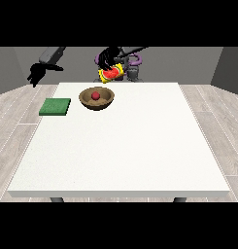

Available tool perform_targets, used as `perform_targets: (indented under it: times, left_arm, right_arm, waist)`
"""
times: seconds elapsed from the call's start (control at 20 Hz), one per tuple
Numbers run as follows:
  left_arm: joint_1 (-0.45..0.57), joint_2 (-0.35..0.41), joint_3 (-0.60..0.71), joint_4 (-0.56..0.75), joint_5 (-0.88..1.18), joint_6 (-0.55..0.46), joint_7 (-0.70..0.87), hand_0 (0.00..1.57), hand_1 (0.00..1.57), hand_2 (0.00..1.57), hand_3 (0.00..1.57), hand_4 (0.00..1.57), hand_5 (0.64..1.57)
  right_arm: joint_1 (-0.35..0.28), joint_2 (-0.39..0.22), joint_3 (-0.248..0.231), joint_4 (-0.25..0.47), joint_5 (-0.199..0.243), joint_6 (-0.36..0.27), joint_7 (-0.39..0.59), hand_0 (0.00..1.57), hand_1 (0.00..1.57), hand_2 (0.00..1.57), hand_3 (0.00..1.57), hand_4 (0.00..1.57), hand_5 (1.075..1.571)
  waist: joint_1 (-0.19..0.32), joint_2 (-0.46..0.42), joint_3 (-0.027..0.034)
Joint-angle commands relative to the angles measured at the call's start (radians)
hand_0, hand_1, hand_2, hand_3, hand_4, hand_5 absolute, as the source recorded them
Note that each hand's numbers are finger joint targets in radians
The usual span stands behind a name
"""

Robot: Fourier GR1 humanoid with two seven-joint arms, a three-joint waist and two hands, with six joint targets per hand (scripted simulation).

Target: Pick the cup and pour the ball into the bowl, then pick the bowl and place it on the pad

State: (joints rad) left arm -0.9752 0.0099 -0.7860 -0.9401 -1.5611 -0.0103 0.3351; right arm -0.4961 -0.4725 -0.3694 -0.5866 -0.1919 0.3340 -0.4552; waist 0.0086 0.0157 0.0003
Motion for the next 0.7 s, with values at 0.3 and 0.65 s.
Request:
perform_targets:
  times: [0.3,0.65]
  left_arm:
    - [0.139,0.04,0.276,-0.181,0.214,0.178,-0.015,0.15,0.15,1.57,1.57,1.0,1.545]
    - [0.258,0.089,0.533,-0.224,0.571,0.282,-0.19,0.86,0.86,1.57,1.56,0.92,1.555]
  right_arm:
    - [0.081,0.035,-0.022,0.029,-0.026,-0.01,-0.016,0.0,0.0,0.0,0.0,0.43,1.555]
    - [0.026,0.065,-0.012,-0.017,-0.029,-0.069,0.035,0.0,0.0,0.0,0.0,0.41,1.556]
  waist:
    - [0.121,-0.024,-0.0032]
    - [0.151,0.068,-0.0052]
